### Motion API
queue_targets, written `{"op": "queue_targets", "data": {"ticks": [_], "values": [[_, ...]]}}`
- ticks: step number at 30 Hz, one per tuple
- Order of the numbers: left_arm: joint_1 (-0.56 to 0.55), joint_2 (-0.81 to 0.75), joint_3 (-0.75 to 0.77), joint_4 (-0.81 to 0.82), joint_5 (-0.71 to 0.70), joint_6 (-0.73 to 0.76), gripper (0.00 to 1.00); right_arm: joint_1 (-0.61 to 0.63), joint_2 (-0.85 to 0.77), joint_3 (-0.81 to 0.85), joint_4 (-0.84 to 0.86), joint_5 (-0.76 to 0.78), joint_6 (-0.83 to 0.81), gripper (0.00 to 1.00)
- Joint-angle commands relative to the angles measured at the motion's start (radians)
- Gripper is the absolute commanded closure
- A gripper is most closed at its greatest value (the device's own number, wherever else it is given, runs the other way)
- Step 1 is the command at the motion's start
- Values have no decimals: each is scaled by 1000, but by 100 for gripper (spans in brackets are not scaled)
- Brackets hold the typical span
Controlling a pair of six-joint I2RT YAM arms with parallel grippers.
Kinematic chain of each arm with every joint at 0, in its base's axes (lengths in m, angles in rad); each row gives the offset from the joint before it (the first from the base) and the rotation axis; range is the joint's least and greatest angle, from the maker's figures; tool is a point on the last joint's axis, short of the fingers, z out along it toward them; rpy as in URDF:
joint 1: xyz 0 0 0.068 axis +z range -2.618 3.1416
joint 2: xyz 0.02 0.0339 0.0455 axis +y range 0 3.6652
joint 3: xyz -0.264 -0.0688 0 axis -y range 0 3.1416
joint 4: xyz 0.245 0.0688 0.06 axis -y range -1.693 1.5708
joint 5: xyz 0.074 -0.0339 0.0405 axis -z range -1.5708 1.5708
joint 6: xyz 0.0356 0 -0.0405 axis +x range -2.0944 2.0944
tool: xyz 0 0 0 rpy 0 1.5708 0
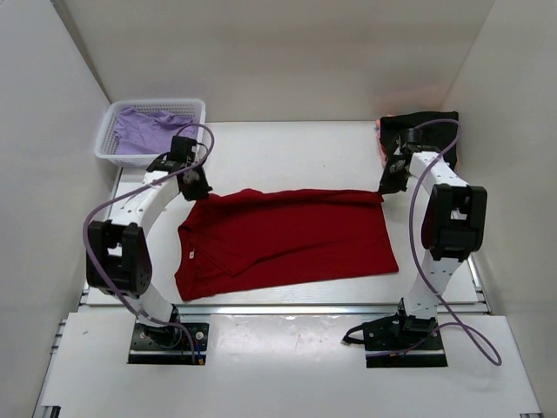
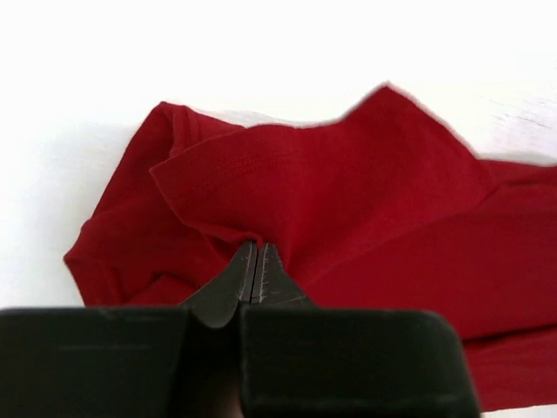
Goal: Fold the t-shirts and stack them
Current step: Fold the other side of the tshirt into a rectangle
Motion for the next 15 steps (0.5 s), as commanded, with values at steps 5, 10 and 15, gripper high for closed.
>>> {"op": "queue_targets", "data": {"ticks": [5,10,15], "values": [[29,-166,-108,-1,-26,1,100,-3,-141,-107,97,-36,-50,100],[19,-218,-159,-6,-29,-1,100,6,-180,-184,129,-38,-72,100],[11,-286,-212,-32,-28,4,100,5,-224,-251,152,-35,-80,100]]}}
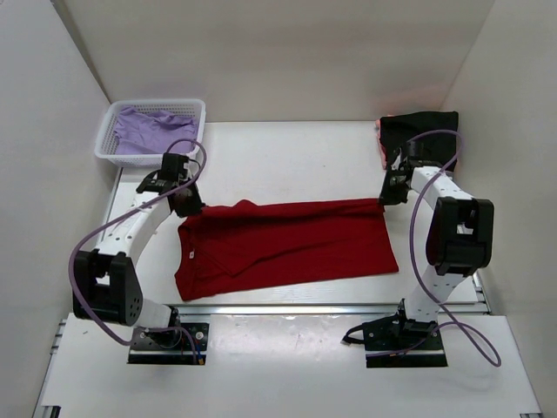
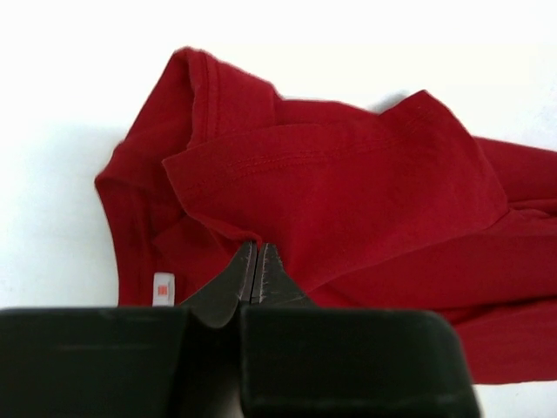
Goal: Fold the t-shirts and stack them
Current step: Fold the other side of the tshirt into a rectangle
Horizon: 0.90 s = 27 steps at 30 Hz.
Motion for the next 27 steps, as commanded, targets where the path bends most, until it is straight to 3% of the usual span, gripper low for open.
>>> {"op": "queue_targets", "data": {"ticks": [1,27], "values": [[-4,-85,-29,-23,-26,3,100,7,-71,-44,67,-2,-28,100],[-12,-294,-212,-80,-28,-18,100,-27,-230,-246,89,21,-72,100]]}}
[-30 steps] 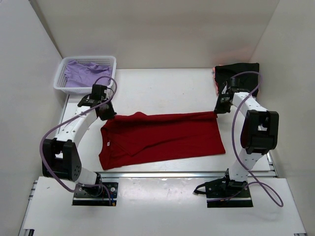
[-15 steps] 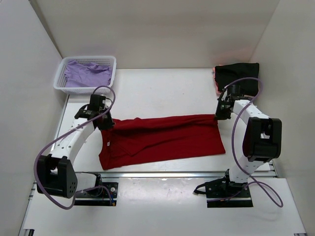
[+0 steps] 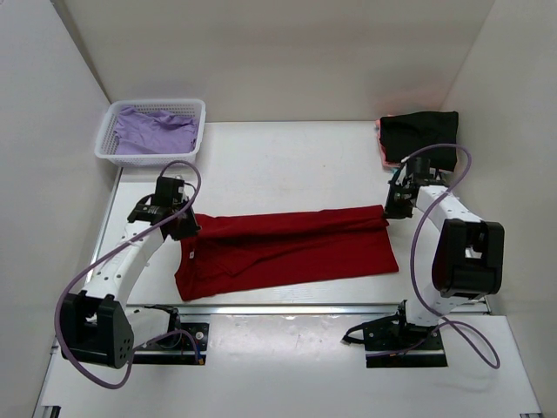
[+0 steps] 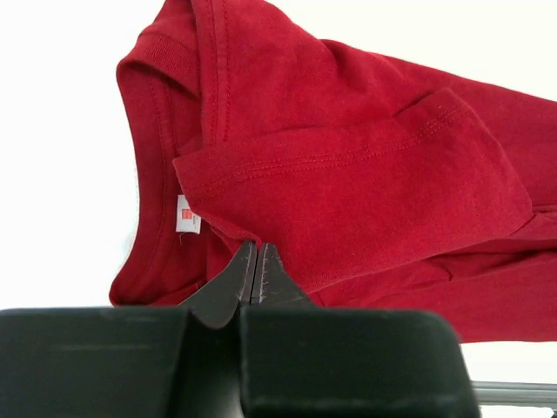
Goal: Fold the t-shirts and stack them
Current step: Fold the other side of the tshirt into a rectangle
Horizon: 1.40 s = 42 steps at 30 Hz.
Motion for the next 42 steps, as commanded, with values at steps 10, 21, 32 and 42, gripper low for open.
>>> {"op": "queue_targets", "data": {"ticks": [10,21,32,42], "values": [[-3,-72,-55,-34,-30,-21,76,-11,-116,-21,-72,128,45,64],[-1,-57,-34,-37,-45,-37,64,28,-114,41,-85,131,44,62],[-38,-20,-84,46,22,-86,68,83,-45,30,24,4,51,72],[-110,43,-137,103,19,-116,73,91,-61,-111,-46,-37,102,95]]}}
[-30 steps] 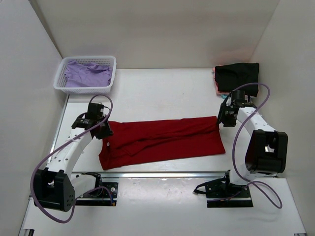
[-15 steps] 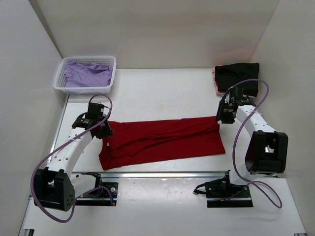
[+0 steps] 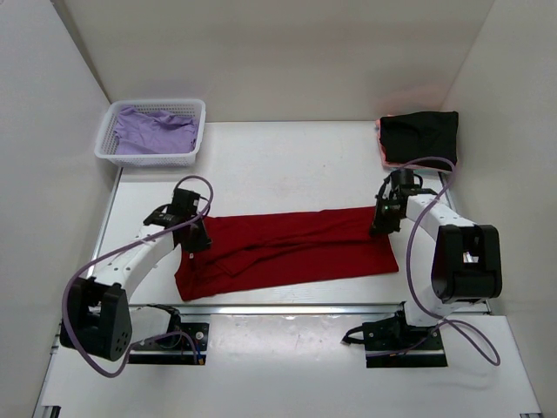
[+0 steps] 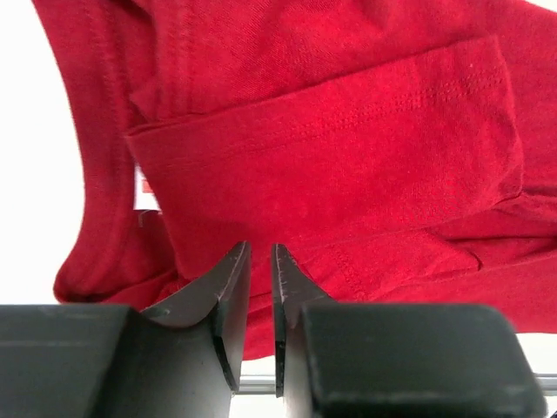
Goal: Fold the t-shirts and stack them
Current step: Fold the other side of the tshirt into a rectangle
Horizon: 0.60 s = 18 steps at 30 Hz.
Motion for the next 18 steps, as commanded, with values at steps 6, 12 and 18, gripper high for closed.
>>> {"op": "queue_targets", "data": {"ticks": [6,12,18], "values": [[-92,104,4,57,4,-66,76,-12,12,-17,-106,13,18,95],[-124,220,41,88,-25,-100,76,28,-39,50,-99,16,42,94],[-140,340,99,107,-54,-125,79,3,-1,78,-13,-10,62,88]]}}
